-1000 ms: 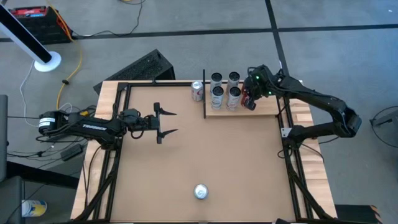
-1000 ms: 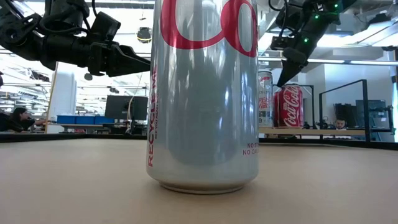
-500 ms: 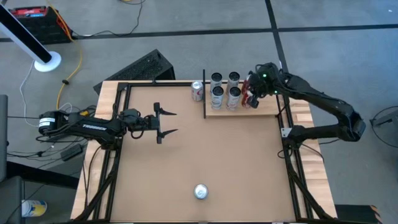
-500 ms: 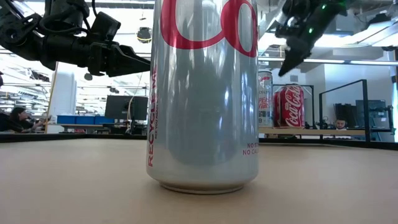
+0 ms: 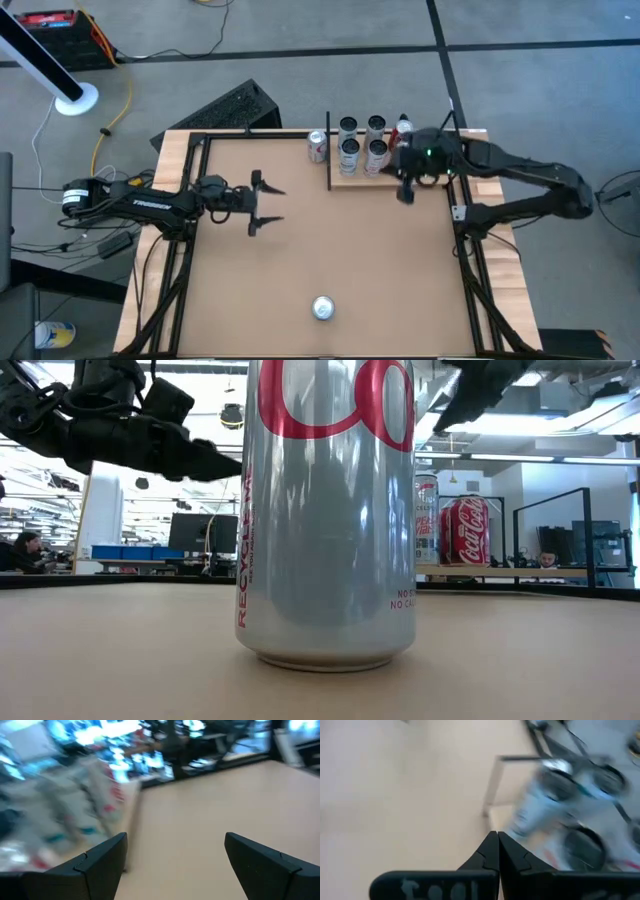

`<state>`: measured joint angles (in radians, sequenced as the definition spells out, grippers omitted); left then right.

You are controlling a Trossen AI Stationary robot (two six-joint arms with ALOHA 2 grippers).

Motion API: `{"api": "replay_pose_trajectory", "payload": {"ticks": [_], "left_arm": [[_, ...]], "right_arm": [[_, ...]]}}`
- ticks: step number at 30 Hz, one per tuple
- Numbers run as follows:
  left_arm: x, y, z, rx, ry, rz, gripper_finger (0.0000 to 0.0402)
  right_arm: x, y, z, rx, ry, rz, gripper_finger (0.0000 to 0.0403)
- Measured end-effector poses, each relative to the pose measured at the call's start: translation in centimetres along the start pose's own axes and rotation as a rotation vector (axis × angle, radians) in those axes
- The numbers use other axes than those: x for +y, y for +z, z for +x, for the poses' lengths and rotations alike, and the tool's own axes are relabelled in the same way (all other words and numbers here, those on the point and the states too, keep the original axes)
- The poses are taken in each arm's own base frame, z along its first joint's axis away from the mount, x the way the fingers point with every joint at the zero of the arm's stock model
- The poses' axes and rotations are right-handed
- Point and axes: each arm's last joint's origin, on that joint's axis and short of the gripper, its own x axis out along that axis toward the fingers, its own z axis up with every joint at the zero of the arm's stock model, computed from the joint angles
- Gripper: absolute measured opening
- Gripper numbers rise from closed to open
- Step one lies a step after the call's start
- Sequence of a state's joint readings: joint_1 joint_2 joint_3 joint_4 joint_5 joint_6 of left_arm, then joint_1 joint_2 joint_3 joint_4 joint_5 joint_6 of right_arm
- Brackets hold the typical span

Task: Place canned beverage on shelf
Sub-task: Put the bottom silver and red soda can on the shelf

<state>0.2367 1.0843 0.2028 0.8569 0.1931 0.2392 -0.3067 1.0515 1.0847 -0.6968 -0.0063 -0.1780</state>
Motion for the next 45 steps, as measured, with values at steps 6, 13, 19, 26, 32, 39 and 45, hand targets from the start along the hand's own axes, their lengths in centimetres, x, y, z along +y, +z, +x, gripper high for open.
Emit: {"api": "replay_pose_trajectory", "payload": {"ticks": [6,13,19,26,32,39,45], "left_arm": [[-0.2,-0.3,0.0,0.024,-0.037,-0.128,0.032],[-0.1,-0.1,0.0,0.009,-0.017,-0.369,0.032],[-0.9,0.1,0.1,0.014,-0.054,-0.468,0.032],[-1.7,0.3,0.2,0.015,-0.108,-0.489,0.032],[-2.1,0.4,0.2,0.015,-0.168,-0.488,0.032],[-2.2,0.4,0.2,0.016,-0.179,-0.497,0.032],[-2.2,0.4,0.2,0.015,-0.197,-0.497,0.032]], "right_arm": [[5.0,1.0,0.4,-0.147,0.175,-0.137,0.002],[11.6,1.4,-0.2,-0.351,0.406,-0.242,0.002],[17.7,1.4,0.4,-0.418,0.585,-0.29,0.002],[25.1,0.6,3.9,-0.515,0.721,-0.275,0.0021],[30.4,0.0,6.8,-0.529,0.753,-0.291,0.0054],[32.8,1.2,9.4,-0.464,0.455,-0.246,0.0148],[32.1,3.1,10.3,-0.281,0.457,-0.226,0.0279]]}}
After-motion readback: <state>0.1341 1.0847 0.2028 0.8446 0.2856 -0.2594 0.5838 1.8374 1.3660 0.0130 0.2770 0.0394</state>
